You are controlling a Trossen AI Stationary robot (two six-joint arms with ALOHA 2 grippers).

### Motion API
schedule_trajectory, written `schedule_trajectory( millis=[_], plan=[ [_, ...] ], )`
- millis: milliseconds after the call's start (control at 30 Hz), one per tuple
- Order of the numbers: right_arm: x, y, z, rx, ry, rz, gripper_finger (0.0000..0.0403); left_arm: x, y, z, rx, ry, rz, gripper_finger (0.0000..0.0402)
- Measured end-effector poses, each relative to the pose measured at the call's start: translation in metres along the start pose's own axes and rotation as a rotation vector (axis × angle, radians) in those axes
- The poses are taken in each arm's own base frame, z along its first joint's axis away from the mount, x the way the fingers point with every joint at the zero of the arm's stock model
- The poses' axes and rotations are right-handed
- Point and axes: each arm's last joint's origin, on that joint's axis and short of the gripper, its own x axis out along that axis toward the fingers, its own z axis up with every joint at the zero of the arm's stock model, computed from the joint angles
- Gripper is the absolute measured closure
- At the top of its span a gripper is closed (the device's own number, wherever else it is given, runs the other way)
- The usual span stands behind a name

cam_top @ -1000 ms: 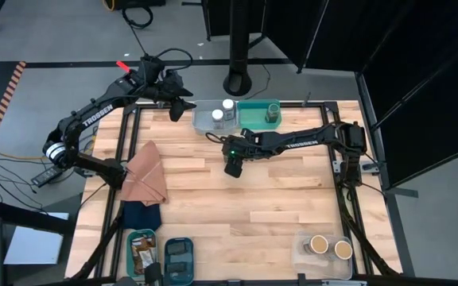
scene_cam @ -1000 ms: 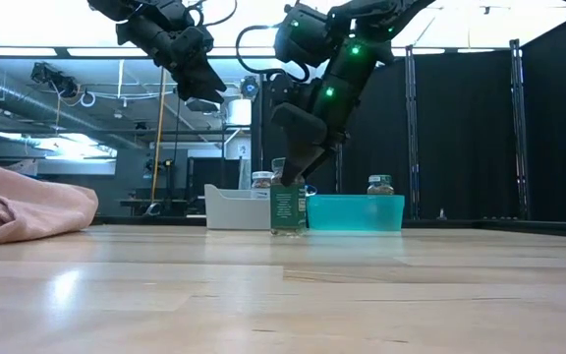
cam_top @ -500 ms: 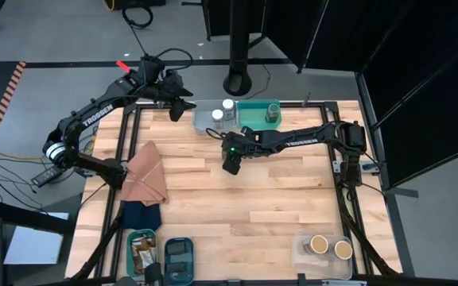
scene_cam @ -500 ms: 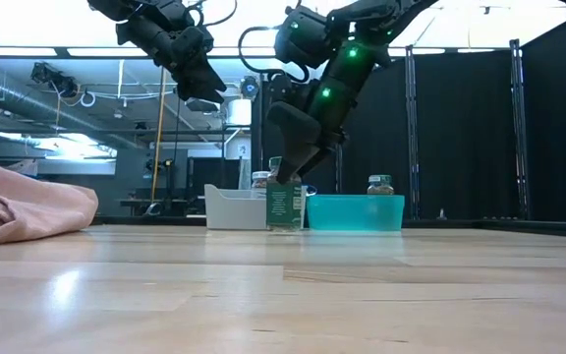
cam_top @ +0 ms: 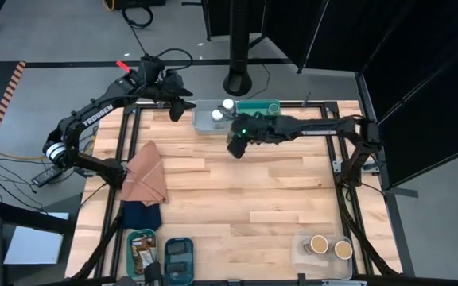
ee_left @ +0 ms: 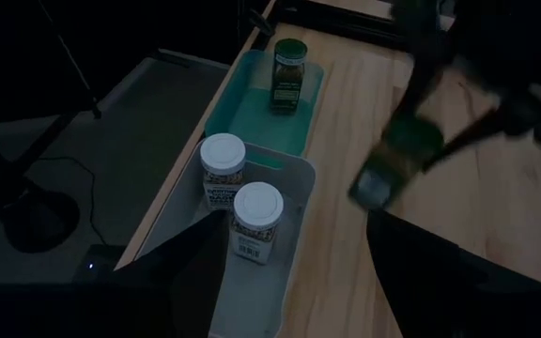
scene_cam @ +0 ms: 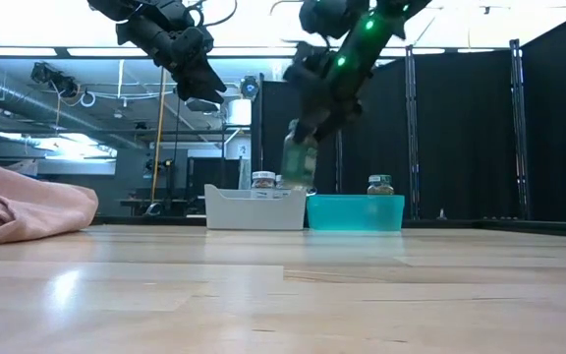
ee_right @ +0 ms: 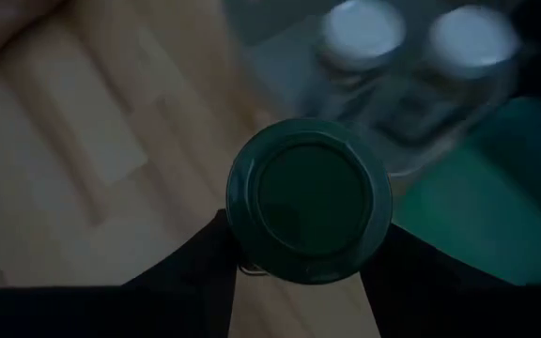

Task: Sort spices by type
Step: Put the green spice bottle into the blue bin

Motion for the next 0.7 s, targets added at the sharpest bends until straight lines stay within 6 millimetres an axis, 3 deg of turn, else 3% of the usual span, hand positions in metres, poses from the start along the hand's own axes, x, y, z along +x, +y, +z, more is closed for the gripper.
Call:
schedule_trajectory(
  millis=[200,300,467,700],
  plan=[
    [-0.035,-0.034,0.013,0.059,-0.065,-0.127,0.0212,0.0,0.0,0.0,0.001,0.0,0.001,0.0144],
    [-0.04,-0.053,0.02,0.128,-0.099,-0.178,0.0212,0.0,0.0,0.0,0.002,0.0,0.001,0.0144],
    [-0.023,-0.075,0.022,0.245,-0.081,-0.243,0.0212,0.0,0.0,0.0,0.002,0.0,0.002,0.0144],
    [0.019,-0.086,0.015,0.26,0.0,-0.295,0.0212,0.0,0.0,0.0,0.002,0.001,0.005,0.0144]
  ],
)
